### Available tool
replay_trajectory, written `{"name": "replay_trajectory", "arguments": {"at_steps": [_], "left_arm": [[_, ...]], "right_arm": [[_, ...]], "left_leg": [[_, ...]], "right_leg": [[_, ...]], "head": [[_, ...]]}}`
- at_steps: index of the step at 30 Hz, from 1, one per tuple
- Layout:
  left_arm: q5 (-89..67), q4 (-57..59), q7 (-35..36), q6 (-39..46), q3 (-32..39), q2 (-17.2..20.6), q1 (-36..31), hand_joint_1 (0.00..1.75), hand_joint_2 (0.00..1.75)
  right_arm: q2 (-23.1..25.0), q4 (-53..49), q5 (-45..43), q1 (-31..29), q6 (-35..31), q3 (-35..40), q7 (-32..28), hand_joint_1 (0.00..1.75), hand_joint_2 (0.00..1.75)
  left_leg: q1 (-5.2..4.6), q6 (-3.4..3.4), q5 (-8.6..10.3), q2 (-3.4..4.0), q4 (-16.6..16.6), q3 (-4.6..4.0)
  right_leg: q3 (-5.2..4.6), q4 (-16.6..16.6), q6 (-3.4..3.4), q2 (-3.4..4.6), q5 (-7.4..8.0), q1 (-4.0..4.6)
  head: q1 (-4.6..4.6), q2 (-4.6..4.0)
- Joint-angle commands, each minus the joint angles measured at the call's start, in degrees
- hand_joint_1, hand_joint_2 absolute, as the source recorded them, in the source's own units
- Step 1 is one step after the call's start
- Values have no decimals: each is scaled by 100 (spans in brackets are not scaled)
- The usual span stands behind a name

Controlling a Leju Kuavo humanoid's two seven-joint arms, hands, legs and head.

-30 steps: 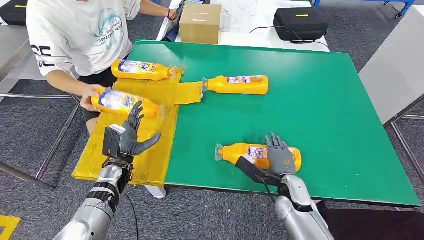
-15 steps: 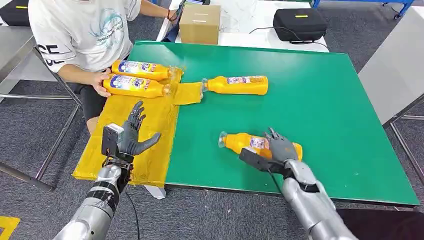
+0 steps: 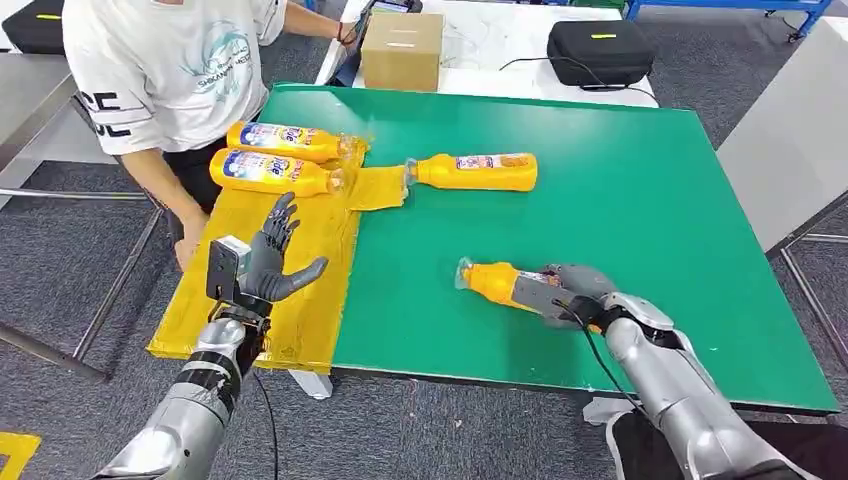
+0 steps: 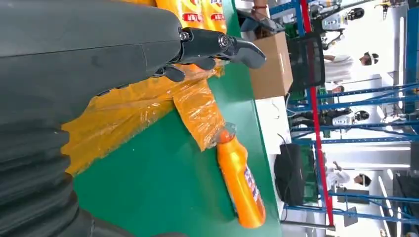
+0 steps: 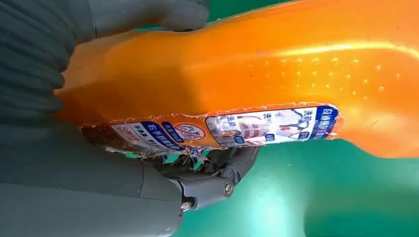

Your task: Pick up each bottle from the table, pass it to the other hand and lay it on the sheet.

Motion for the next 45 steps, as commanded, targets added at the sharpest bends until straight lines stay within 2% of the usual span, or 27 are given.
{"name": "replay_trajectory", "arguments": {"at_steps": [1, 3, 4, 6, 7, 10, 14, 17, 23, 30, 35, 40, 45], "left_arm": [[40, 701, 7, 6, -254, -11, -460, 0, 175], [2, 805, 7, 138, -283, -46, -514, 0, 175], [-35, 866, 7, 287, -283, -58, -535, 0, 175], [-80, 700, 67, 506, -303, -101, -442, 0, 175], [-102, 627, 145, 597, -314, -138, -414, 0, 175], [-149, 471, 383, 831, -458, -307, -408, 0, 175], [-172, 416, 493, 927, -566, -388, -404, 0, 175], [-39, 347, 680, 913, -695, -551, -414, 0, 175], [277, 119, 956, 771, -1074, -687, -357, 0, 175], [388, 56, 972, 657, -1127, -651, -341, 0, 175], [809, -128, 1100, 300, -1463, -627, -334, 0, 175], [1253, -697, 1174, -236, -1693, -535, -90, 0, 175], [1442, -1197, 1186, -321, -1782, -445, 164, 0, 175]], "right_arm": [[-204, 256, -826, 202, 249, 451, -38, 175, 175], [42, 185, -1146, 328, -159, 381, -60, 175, 175], [293, 153, -1288, 399, -608, 271, -146, 175, 175], [1159, -92, -1216, 690, -2078, -96, -272, 175, 175], [1600, -285, -1399, 847, -2431, -219, -399, 175, 175], [2282, -816, -1626, 1176, -3318, -231, -679, 175, 175], [2350, -1071, -1694, 1287, -3539, -189, -750, 175, 175], [2679, -1245, -2113, 1386, -3867, -261, -1155, 175, 175], [2891, -1065, -2313, 1216, -4113, 28, -1432, 175, 175], [2905, -966, -2422, 1168, -4097, 30, -1527, 175, 175], [3013, -487, -2449, 838, -4172, 252, -1728, 175, 175], [3001, -348, -2471, 664, -4079, 341, -1785, 175, 175], [2979, -458, -2521, 716, -4113, 297, -1809, 175, 175]], "left_leg": [[6, -6, -1, -20, -3, 11], [8, -6, -1, -21, -4, 12], [9, -5, -1, -12, -6, 15], [11, -11, -5, 0, -14, 30], [12, -10, -6, 15, -12, 27], [18, -21, -17, 57, -14, 41], [11, -31, -21, 59, -5, 24], [12, -25, -14, 32, 2, -6], [10, -27, -21, 32, 4, -12], [6, -29, -17, 22, 0, -17], [4, -28, -15, 24, 2, -22], [4, -25, -9, 25, -4, -29], [6, -29, -22, 36, -2, -10]], "right_leg": [[19, -4, -8, -20, -7, 7], [22, -8, -8, -20, -6, 8], [23, -10, -7, -11, -3, 9], [37, -18, -14, 0, -4, 12], [33, -16, -11, 15, 1, 13], [30, -9, -24, 57, -1, 19], [-7, 16, -22, 44, -11, 12], [-28, 25, -14, 28, -11, 12], [-26, 28, -17, 31, -17, 8], [-28, 21, -18, 25, -14, 5], [-36, 26, -18, 27, -13, 3], [-42, 18, -13, 28, -6, 2], [-25, 21, -19, 38, -16, 5]], "head": [[-2, 0], [0, 0], [0, 0], [0, 0], [2, 0], [2, 0], [-4, 0], [-4, 0], [0, 0], [2, 0], [0, 0], [0, 0], [0, 0]]}}
